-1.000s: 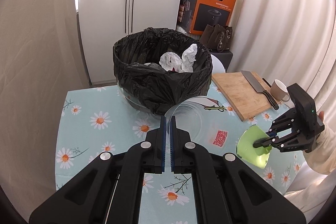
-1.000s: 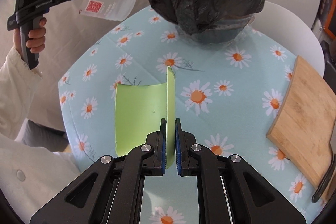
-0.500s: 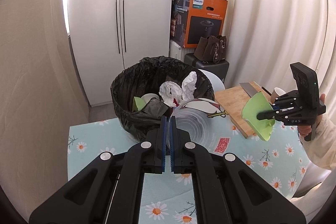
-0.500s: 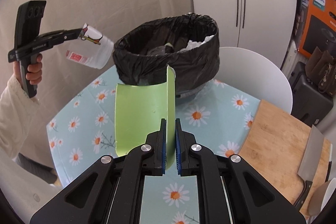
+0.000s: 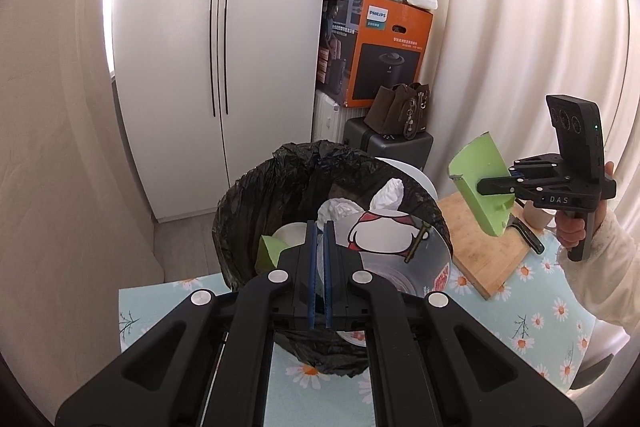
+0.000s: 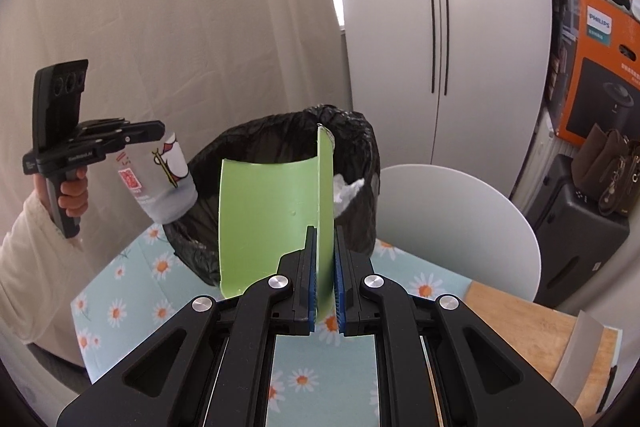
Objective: Collect trash
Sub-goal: 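Carry the green tray and plastic cup over the black bin with both tools, then open both tools to drop the tray and cup into the bin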
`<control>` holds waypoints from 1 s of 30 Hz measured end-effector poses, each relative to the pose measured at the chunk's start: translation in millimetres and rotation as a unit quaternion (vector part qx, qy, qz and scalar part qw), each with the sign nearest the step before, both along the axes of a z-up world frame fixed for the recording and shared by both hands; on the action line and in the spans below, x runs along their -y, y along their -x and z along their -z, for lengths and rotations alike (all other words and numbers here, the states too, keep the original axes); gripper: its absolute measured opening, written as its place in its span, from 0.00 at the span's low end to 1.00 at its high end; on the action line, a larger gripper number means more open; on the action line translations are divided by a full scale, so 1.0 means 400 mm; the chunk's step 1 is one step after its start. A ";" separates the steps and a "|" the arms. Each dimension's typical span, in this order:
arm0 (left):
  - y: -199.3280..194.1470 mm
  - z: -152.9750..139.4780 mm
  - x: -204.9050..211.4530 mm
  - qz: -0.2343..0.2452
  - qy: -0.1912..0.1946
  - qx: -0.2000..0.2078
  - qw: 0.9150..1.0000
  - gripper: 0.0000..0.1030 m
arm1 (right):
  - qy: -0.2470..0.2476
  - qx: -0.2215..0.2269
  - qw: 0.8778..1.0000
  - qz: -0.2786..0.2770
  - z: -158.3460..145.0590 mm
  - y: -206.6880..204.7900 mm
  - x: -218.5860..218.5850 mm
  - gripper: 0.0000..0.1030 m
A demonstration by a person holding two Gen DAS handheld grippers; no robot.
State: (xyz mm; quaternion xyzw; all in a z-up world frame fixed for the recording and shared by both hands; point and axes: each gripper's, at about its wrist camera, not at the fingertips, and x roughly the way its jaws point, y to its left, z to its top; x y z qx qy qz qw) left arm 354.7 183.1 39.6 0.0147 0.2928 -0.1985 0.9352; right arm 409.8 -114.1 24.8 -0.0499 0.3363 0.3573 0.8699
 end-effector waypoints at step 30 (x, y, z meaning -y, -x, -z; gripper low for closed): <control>-0.009 0.114 -0.060 -0.083 0.019 -0.031 0.996 0.94 | -0.006 -0.006 1.000 -0.017 0.046 -0.037 -0.184 0.85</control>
